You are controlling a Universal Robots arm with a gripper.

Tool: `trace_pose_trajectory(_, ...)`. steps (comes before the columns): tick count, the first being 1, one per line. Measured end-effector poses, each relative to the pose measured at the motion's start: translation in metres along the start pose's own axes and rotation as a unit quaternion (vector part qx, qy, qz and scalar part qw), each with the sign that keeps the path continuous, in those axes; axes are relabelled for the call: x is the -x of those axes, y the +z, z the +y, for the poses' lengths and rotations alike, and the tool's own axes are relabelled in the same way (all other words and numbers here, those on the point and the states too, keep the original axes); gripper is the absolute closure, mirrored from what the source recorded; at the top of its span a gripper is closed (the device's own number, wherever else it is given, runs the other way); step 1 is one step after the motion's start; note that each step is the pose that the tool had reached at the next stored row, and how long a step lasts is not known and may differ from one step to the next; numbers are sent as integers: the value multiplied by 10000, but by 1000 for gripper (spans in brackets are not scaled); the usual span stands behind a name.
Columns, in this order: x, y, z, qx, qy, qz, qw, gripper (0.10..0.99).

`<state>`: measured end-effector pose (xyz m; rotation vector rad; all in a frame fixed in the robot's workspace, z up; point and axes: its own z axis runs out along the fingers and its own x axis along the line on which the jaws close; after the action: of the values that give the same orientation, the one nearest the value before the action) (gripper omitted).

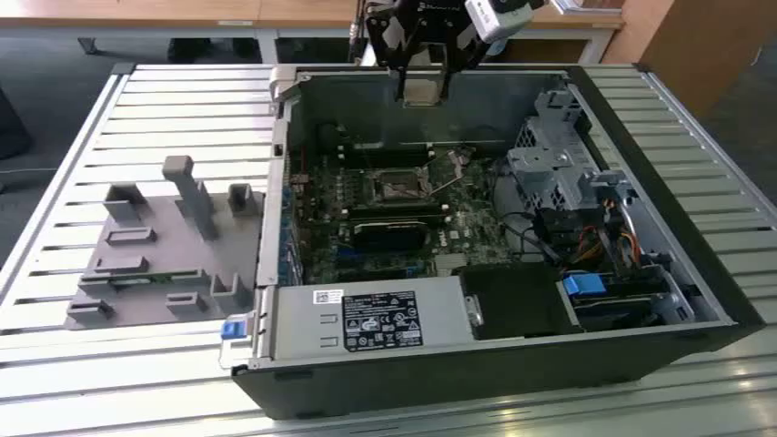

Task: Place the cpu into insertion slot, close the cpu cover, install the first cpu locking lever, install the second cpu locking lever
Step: 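Place the cpu into insertion slot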

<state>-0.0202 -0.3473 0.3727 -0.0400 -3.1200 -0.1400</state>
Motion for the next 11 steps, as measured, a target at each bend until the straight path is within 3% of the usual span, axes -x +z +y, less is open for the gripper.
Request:
trace_pose_trajectory(4,0,0,0,1,30,-3,10000,549)
trace_pose_trajectory(11,0,1,0,6,394,-35,9992,549)
